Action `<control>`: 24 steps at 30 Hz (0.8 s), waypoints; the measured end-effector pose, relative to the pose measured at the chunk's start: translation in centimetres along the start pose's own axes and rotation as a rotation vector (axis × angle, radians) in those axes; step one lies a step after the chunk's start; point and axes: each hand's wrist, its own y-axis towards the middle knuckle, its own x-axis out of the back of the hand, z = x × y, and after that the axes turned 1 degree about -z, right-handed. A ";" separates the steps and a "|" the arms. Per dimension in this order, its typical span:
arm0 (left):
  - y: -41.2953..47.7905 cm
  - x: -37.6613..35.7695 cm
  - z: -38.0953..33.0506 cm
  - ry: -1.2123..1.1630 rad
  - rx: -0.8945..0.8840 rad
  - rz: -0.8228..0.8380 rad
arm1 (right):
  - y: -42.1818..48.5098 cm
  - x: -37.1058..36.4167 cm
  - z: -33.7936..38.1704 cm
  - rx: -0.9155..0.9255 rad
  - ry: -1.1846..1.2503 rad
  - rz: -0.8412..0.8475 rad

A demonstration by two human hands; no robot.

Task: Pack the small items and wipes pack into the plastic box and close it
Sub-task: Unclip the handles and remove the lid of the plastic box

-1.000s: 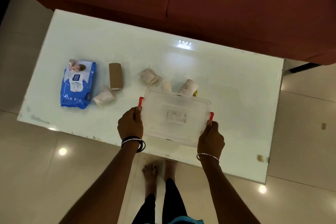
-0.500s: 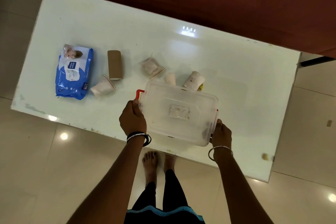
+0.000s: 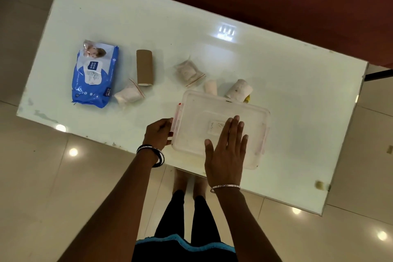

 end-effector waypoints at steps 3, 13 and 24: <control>0.1 0.3 0.4 -0.029 -0.025 0.057 | 0.0 -0.2 0.8 -0.036 -0.020 0.002; 1.6 0.4 2.0 0.092 -0.272 0.076 | 3.6 0.0 9.2 0.298 -0.100 0.047; 2.7 0.9 3.1 -0.049 -0.175 0.087 | 5.5 -0.8 10.0 0.268 -0.316 0.107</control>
